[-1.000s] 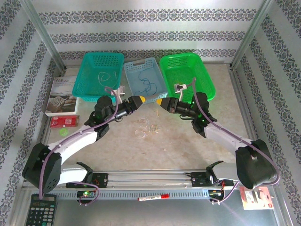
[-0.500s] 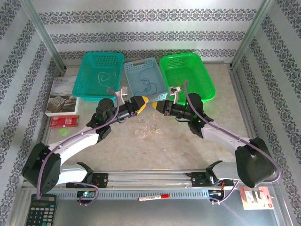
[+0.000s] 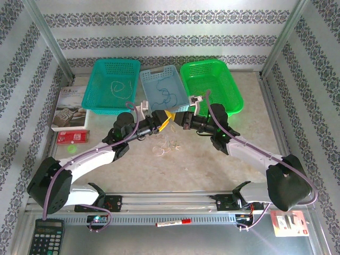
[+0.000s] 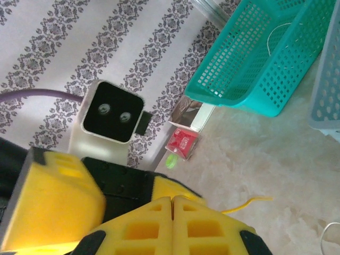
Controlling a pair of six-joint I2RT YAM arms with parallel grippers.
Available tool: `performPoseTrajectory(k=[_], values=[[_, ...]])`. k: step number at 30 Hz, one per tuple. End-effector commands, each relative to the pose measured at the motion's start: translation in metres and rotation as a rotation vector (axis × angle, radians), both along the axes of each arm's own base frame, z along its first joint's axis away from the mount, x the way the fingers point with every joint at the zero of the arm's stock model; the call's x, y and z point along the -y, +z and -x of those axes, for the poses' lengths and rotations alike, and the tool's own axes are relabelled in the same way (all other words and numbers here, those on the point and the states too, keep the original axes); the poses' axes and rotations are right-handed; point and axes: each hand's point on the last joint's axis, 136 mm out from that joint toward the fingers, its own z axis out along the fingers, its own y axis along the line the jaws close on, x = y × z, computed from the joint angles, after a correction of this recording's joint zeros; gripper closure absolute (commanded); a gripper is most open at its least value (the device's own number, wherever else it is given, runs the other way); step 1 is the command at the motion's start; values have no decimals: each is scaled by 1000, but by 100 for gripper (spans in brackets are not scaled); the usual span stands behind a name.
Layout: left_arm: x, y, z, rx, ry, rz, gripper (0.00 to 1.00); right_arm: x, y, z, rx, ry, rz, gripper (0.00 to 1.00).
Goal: Untangle the cables
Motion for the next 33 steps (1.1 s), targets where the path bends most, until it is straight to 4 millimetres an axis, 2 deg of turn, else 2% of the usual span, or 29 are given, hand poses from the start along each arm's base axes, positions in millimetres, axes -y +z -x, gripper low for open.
performPoseTrajectory(k=[1, 19, 29, 33], values=[[4, 21, -3, 47, 12, 69, 37, -7, 17, 0, 67, 9, -12, 100], [-9, 30, -17, 83, 127, 88, 38, -7, 11, 21, 59, 23, -17, 100], [-12, 34, -18, 102, 143, 96, 62, -6, 9, 21, 56, 17, -12, 100], [-14, 37, -17, 114, 151, 94, 75, -6, 6, 22, 51, 19, -9, 100]])
